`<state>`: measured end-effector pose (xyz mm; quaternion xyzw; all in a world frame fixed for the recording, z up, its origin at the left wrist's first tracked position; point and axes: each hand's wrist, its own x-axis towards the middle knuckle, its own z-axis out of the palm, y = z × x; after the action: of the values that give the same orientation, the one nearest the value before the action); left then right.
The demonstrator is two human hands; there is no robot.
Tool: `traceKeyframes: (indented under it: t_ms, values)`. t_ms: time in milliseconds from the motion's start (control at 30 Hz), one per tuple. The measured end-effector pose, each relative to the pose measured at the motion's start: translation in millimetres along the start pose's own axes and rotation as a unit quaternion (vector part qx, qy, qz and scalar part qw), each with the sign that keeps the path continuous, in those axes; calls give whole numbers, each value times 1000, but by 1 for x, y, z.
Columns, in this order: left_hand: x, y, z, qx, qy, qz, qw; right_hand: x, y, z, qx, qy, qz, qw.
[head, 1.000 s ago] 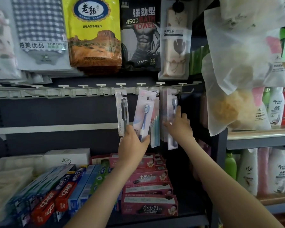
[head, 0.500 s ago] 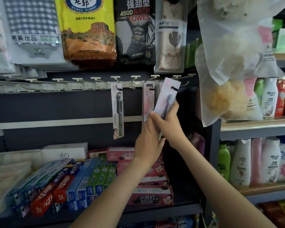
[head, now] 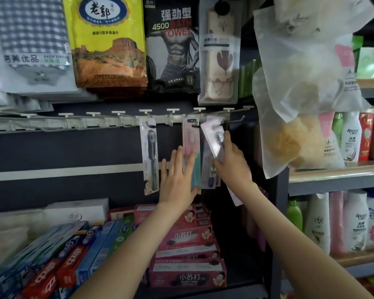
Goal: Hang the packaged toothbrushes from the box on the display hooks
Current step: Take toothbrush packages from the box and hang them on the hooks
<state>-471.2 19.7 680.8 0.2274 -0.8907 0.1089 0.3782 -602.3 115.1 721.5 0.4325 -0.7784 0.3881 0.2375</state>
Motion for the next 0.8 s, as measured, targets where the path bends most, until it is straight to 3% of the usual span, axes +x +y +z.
traceKeyframes:
  t_ms: [400, 667, 800]
  values:
    - [50, -12, 16, 131, -15, 22, 991, 42, 1, 22, -73, -2, 71, 995]
    - [40, -13, 27, 64, -49, 21, 997, 23, -2, 44, -20, -18, 123, 992]
    - [6, -16, 22, -67, -12, 10, 998, -14, -8, 47, -4, 21, 68, 997]
